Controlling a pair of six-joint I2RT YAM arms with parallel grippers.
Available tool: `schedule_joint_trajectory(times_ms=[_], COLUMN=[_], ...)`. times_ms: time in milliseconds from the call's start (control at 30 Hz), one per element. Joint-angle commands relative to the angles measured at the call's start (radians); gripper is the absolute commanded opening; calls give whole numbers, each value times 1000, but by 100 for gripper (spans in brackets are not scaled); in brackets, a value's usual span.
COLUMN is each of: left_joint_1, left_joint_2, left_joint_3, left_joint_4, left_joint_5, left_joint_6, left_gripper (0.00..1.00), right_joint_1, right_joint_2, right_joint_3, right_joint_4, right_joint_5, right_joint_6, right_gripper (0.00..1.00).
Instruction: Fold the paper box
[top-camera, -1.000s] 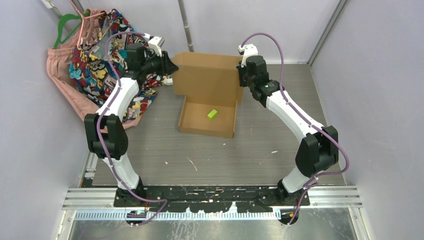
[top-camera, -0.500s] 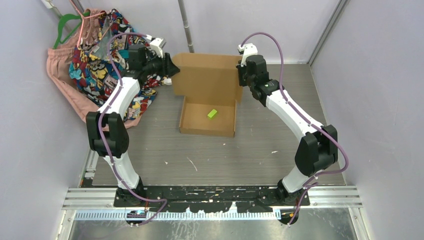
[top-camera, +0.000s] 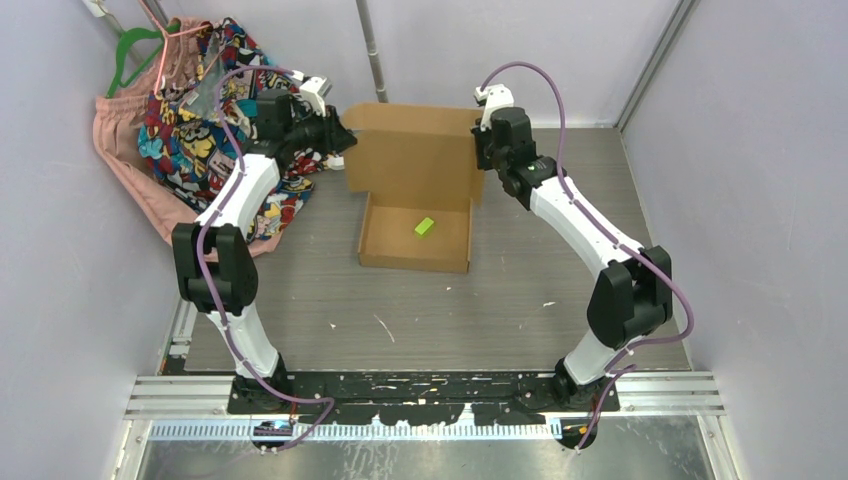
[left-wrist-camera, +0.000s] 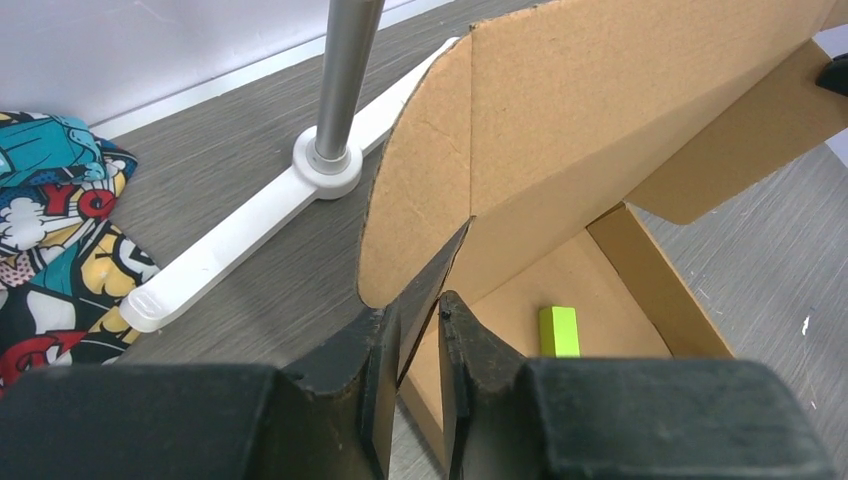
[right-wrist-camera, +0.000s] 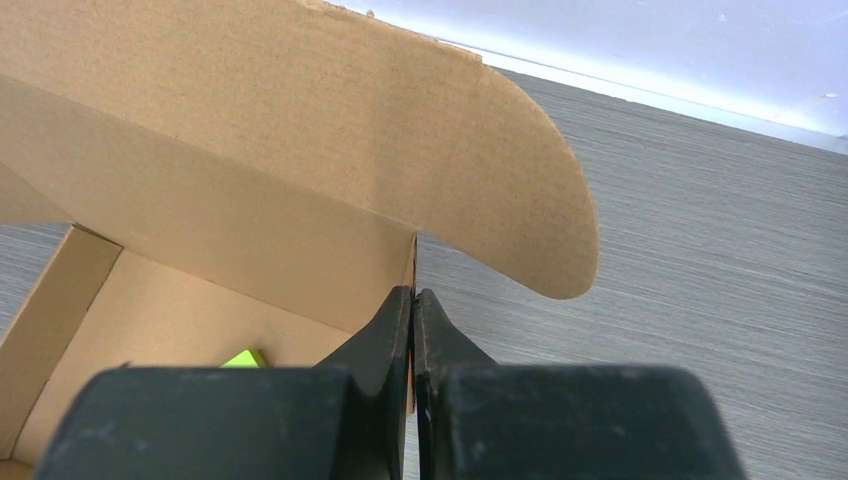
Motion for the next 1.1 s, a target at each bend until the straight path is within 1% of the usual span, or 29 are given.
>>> schedule_joint_trajectory(times_ms=[0, 133, 267, 433, 600, 1067], left_joint_1=[9, 5, -15, -82, -140, -204], left_joint_2=[-29, -56, -86, -125, -147, -208], left_joint_3=[37, 19, 4, -9, -19, -82], left_joint_4=[2, 3, -12, -61, -94, -108], left_joint_5=[10, -23, -88, -201, -313, -438], left_joint_6=[1, -9, -8, 41, 54, 24], left_gripper=[21, 20, 21, 21, 21, 20], right_joint_1=[-2, -2, 0, 3, 14, 38], right_joint_2=[18, 20, 28, 33, 39, 87], right_joint_3=[50, 57, 73, 92, 112, 220], right_joint_4=[-27, -33, -53, -76, -108, -231], right_joint_5=[-9, -3, 3, 10, 27, 66], right_joint_6=[-9, -5, 6, 32, 49, 159], right_gripper=[5, 4, 3, 2, 2, 1])
